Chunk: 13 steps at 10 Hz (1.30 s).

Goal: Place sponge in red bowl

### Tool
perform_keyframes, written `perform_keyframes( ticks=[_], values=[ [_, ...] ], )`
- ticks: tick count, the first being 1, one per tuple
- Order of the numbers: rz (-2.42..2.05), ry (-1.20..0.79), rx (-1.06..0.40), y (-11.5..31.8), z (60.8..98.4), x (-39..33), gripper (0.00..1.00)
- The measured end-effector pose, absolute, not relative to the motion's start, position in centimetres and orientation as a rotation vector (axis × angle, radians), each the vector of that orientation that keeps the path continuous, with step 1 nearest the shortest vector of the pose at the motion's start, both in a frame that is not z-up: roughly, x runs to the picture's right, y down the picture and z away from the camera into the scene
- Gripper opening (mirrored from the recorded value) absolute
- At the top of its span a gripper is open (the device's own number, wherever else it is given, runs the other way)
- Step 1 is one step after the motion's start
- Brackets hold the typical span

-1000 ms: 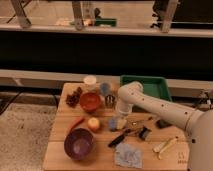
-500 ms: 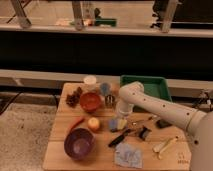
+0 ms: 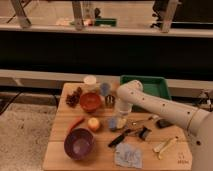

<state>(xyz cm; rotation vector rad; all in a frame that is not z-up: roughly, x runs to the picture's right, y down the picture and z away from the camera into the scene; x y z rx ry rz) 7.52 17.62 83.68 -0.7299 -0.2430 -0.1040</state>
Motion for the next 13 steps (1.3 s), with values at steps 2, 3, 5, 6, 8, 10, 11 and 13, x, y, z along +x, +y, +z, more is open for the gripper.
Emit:
perform_keyframes(
  ticks=[2,3,5,6,8,10,11,13],
  values=[
    [-0.109,-0.239,-0.719,17.1,83.2,7.5,0.00],
    [-0.113,-0.237,-0.708,16.5,82.7,7.5,0.00],
    [-0.114,-0.238,-0.691,15.5,81.9,7.5,0.00],
    [-0.117,-0.240,-0.685,15.2,81.5,7.5,0.00],
    [-0.123,-0.249,-0.671,14.6,80.8,7.4,0.00],
    [-0.123,-0.267,-0.658,13.8,80.0,7.3,0.00],
    [-0.122,-0.276,-0.655,13.7,79.8,7.2,0.00],
    [-0.120,-0.299,-0.648,13.2,79.2,6.9,0.00]
  ],
)
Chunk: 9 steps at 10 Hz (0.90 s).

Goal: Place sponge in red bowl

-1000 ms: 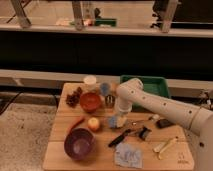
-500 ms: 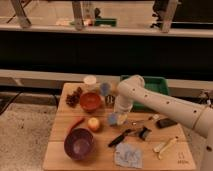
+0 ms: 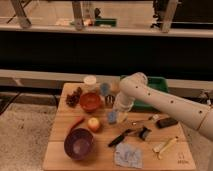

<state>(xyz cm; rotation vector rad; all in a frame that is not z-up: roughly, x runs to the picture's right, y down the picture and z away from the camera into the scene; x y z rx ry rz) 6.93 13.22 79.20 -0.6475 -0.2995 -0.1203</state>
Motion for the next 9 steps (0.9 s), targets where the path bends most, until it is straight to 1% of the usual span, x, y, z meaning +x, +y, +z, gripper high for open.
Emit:
perform_keyframes(
  ticks=[4,9],
  values=[
    [-0.115,-0.372,-0.633,11.8,77.5,6.0,0.00],
    [-0.129,-0.424,-0.636,11.6,76.7,4.5,0.00]
  ],
)
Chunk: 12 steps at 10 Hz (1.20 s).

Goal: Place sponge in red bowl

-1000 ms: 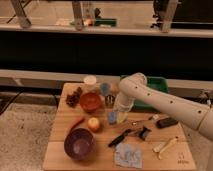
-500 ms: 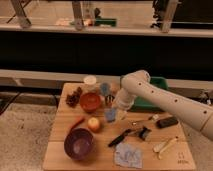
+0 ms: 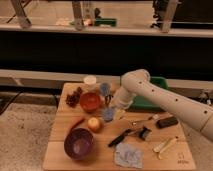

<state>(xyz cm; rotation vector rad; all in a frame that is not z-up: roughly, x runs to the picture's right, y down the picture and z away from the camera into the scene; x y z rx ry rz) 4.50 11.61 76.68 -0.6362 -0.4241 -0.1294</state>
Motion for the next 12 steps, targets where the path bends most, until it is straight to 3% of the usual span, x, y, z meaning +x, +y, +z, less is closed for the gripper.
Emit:
perform_keyframes(
  ticks=[12],
  values=[
    [-0.203,-0.474,-0.600,8.6,75.9,0.8,0.00]
  ],
)
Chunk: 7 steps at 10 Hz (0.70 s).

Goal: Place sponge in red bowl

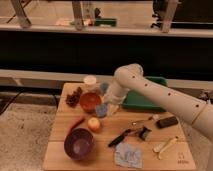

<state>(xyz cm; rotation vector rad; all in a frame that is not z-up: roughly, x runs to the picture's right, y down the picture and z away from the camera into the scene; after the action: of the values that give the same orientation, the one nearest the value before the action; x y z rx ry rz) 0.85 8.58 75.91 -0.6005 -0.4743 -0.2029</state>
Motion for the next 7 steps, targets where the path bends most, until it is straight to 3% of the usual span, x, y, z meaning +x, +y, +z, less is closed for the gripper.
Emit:
perform_keyframes(
  ticks=[7],
  values=[
    [-0.203,-0.480,-0.576,5.9,77.0,0.6,0.00]
  ],
)
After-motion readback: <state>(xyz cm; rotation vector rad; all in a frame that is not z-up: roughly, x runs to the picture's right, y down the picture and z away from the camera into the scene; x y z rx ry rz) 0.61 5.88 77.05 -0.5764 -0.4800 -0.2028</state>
